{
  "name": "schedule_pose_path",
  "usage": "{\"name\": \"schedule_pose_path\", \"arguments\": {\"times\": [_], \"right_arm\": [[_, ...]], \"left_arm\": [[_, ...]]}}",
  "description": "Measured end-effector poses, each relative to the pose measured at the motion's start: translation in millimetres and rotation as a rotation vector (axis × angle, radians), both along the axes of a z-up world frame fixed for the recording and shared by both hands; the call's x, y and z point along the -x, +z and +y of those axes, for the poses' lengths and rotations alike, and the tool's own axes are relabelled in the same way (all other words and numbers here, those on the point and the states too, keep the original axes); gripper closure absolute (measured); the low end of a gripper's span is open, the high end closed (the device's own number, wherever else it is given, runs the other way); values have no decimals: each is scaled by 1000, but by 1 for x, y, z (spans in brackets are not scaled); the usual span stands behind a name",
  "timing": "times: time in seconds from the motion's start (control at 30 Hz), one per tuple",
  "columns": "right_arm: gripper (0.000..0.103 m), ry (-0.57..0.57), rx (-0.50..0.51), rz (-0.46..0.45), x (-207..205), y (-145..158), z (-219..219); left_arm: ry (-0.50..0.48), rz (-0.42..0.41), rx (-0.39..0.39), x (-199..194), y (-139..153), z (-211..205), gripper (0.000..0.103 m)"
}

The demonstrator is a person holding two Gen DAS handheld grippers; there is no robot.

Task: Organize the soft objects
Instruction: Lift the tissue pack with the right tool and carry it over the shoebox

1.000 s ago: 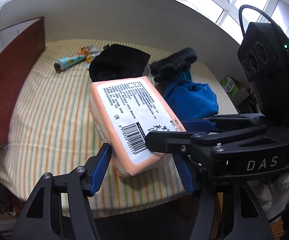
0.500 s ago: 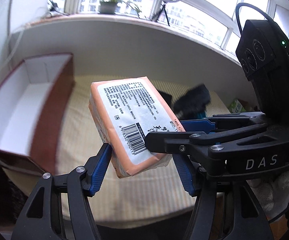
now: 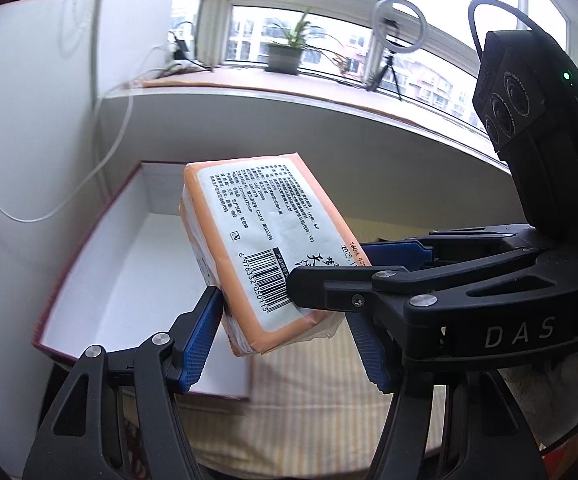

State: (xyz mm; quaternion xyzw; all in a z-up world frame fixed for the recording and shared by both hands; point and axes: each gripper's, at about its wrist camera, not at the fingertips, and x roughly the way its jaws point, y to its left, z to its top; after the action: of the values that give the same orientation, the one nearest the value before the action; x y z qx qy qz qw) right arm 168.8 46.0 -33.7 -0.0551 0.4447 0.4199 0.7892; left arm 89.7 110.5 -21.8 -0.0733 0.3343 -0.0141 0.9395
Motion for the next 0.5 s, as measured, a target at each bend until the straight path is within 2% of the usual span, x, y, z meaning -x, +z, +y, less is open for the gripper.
{"name": "schedule_pose_path", "arguments": {"times": [0.27, 0.5], "right_arm": [[55, 37, 10, 9, -19, -10, 45], [54, 48, 7, 5, -27, -18, 63]], "left_arm": [[57, 18, -3, -16, -7, 31, 40], [117, 57, 6, -23, -18, 58, 40]]}}
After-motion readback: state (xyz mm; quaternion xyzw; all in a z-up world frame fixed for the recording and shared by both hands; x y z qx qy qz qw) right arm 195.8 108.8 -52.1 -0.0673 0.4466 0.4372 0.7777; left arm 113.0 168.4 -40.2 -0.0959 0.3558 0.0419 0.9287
